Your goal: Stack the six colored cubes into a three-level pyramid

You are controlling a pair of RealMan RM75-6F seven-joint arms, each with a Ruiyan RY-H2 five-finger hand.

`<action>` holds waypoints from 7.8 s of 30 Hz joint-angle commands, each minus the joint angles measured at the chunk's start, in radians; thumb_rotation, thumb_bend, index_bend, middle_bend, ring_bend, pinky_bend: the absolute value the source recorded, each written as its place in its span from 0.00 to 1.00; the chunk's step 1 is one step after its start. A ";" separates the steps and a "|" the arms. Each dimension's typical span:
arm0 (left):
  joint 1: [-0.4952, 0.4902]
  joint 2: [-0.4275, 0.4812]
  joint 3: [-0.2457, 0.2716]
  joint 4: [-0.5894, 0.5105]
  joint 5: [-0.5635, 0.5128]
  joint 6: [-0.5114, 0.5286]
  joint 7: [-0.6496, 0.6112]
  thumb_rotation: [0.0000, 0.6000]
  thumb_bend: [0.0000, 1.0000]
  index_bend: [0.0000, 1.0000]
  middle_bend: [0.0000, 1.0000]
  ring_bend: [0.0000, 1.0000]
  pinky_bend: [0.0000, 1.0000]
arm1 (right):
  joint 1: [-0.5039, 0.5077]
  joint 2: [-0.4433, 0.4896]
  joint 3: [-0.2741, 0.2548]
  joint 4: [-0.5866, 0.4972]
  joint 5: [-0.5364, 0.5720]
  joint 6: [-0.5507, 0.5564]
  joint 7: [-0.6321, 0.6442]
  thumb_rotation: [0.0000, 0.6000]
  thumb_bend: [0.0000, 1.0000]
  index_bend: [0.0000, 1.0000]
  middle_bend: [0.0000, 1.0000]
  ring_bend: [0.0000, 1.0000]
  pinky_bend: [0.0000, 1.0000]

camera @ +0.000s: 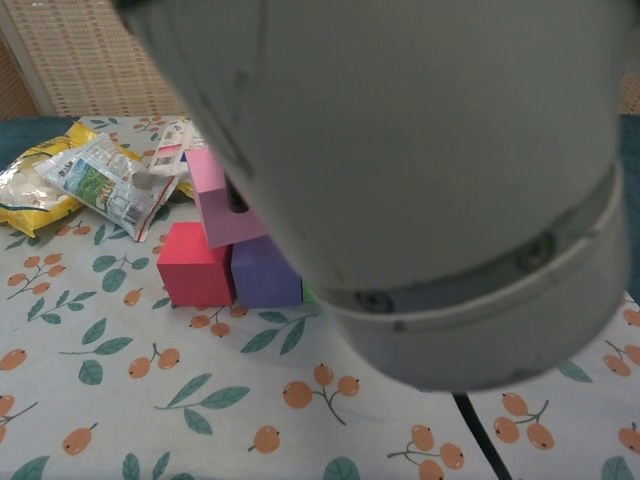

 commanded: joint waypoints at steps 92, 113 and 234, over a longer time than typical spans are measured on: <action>-0.005 0.002 0.005 -0.002 -0.002 -0.009 -0.003 1.00 0.31 0.00 0.04 0.00 0.05 | -0.084 -0.011 -0.117 0.017 -0.193 -0.154 0.073 1.00 0.18 0.00 0.00 0.00 0.00; -0.004 0.012 0.002 -0.006 -0.008 -0.009 -0.012 1.00 0.31 0.00 0.04 0.00 0.05 | -0.084 -0.097 -0.079 0.107 -0.232 -0.163 0.119 1.00 0.18 0.00 0.00 0.00 0.00; -0.021 -0.048 -0.017 0.024 -0.103 -0.061 0.102 1.00 0.31 0.00 0.04 0.00 0.06 | -0.378 0.387 -0.499 0.484 -1.229 -0.777 0.734 1.00 0.16 0.00 0.00 0.00 0.00</action>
